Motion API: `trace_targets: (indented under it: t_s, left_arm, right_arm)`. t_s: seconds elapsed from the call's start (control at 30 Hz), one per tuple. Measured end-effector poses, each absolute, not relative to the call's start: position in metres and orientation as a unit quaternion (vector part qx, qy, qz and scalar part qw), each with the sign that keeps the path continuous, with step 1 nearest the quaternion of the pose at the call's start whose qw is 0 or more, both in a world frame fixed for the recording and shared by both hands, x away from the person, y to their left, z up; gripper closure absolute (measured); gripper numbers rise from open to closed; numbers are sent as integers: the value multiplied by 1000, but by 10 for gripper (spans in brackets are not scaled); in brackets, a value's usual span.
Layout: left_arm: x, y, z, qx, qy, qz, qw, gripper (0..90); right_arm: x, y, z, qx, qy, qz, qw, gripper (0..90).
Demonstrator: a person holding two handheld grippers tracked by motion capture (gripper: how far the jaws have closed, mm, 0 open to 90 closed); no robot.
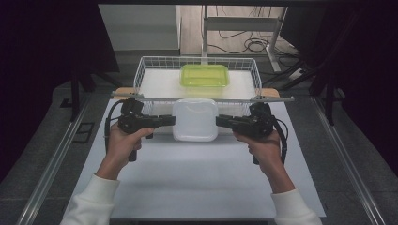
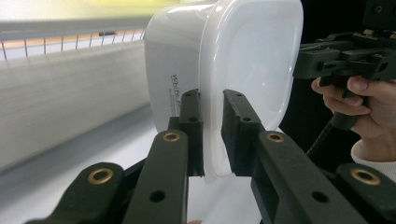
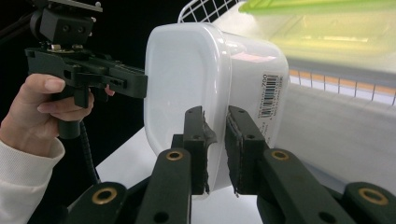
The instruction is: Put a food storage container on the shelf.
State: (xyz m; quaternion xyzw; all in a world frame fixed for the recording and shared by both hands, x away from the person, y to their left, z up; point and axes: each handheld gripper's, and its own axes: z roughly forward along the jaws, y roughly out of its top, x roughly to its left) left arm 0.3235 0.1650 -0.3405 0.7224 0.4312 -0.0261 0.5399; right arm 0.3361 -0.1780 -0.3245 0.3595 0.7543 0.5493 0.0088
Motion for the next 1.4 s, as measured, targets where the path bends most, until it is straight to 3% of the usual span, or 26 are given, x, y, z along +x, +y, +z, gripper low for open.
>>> trace_targets:
  t_s: [0.53,1.4]
  left_arm:
    - [338,158,-310,731,418,-8,539,788]
    - [389,151,-252,732,410,15,544,787]
  right_arm:
    - [345,-185,-307,360,746,560,19,784]
    - [395,-191,-255,356,728,584,34,785]
